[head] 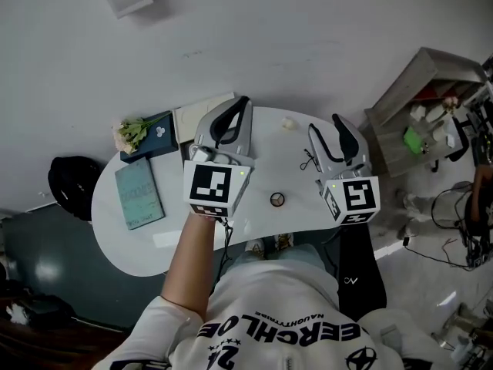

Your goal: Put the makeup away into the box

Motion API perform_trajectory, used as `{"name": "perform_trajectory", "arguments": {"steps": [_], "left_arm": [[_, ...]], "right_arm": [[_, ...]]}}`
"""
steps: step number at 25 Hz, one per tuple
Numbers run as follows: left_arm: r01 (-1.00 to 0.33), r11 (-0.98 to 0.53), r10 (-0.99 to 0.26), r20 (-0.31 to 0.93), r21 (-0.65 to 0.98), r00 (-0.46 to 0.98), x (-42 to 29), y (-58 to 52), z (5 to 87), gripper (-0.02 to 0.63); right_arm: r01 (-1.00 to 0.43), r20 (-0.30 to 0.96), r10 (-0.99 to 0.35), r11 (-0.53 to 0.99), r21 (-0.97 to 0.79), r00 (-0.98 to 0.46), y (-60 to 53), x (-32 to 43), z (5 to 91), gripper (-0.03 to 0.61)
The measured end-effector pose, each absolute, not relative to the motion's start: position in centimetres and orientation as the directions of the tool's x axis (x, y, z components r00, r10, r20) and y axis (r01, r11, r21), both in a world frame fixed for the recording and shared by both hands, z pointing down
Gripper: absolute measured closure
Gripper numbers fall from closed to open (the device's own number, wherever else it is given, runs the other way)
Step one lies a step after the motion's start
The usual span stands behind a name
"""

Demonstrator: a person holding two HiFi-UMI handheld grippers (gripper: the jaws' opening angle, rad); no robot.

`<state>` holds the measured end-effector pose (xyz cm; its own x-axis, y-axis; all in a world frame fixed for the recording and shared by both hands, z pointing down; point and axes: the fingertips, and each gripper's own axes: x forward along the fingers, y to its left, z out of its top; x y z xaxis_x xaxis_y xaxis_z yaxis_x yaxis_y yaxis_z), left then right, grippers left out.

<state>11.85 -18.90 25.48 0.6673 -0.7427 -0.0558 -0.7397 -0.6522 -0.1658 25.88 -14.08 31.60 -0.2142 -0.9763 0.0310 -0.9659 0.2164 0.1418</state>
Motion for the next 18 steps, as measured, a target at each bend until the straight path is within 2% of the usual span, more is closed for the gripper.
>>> {"name": "perform_trajectory", "arguments": {"steps": [13, 16, 18], "left_arm": [[-0.809, -0.56, -0.816, -0.05, -0.179, 0.575, 15.3, -20.1, 26.8, 0.614], [-0.815, -0.553, -0.822, -0.048, -0.176, 0.568, 16.1, -20.0, 27.2, 0.614], [-0.816, -0.552, -0.823, -0.044, -0.173, 0.567, 16.6, -20.0, 27.5, 0.614]], "right_arm": [[-0.928, 0.043, -0.936, 0.353, 0.121, -0.35, -17.6, 29.0, 33.3, 0.345], [-0.915, 0.068, -0.921, 0.389, 0.103, -0.384, -18.1, 29.3, 34.4, 0.386], [-0.907, 0.111, -0.908, 0.414, 0.084, -0.404, -18.7, 29.3, 36.2, 0.391]]}}
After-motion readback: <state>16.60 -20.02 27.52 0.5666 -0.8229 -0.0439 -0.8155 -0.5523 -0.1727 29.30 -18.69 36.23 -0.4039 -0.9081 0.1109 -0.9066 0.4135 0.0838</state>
